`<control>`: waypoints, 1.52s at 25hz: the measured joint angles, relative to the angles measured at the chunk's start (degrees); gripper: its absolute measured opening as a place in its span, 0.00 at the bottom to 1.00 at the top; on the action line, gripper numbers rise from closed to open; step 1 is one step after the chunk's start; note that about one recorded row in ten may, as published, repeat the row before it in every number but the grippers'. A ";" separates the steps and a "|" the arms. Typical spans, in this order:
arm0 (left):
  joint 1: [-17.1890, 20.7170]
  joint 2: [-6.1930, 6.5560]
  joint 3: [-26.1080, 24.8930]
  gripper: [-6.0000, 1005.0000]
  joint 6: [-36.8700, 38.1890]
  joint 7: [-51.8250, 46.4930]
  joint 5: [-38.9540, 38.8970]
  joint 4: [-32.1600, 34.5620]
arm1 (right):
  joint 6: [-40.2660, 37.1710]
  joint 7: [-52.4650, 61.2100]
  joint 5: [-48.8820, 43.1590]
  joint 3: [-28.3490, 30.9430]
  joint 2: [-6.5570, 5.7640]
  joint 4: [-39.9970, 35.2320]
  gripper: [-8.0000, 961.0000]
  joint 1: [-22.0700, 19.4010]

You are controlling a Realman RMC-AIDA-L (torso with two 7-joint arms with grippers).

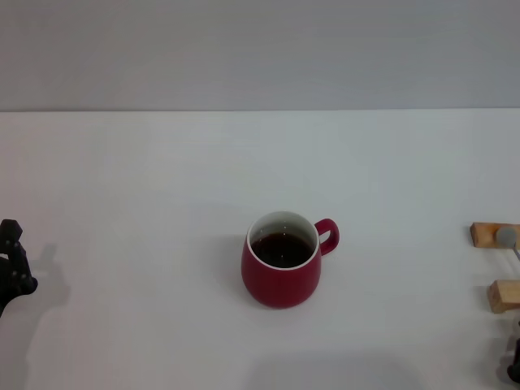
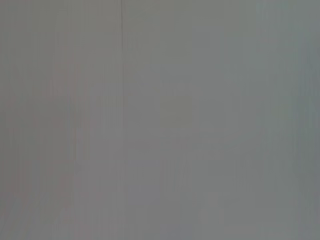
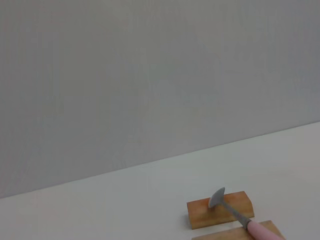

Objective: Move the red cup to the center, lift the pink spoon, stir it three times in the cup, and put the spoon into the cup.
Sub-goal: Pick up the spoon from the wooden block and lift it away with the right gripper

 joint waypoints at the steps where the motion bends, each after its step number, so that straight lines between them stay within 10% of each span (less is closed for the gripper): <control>1: 0.00 0.00 0.00 0.00 -0.02 0.00 0.00 0.01 | 0.01 -0.01 -0.07 0.00 0.01 0.03 0.01 0.04; 15: -0.05 0.00 -0.34 0.00 -0.21 0.00 0.00 0.05 | -6.66 -10.17 -3.06 -1.15 -0.06 7.69 0.01 1.53; 27: 0.00 0.14 -0.45 0.00 -0.52 0.00 0.00 0.61 | -20.60 -12.94 -2.44 -2.92 -0.14 10.40 0.02 -5.68; 38: 0.00 0.19 -0.41 0.00 -0.32 -0.86 0.00 1.19 | -21.92 -12.82 -2.23 -3.98 0.04 10.52 0.27 -9.51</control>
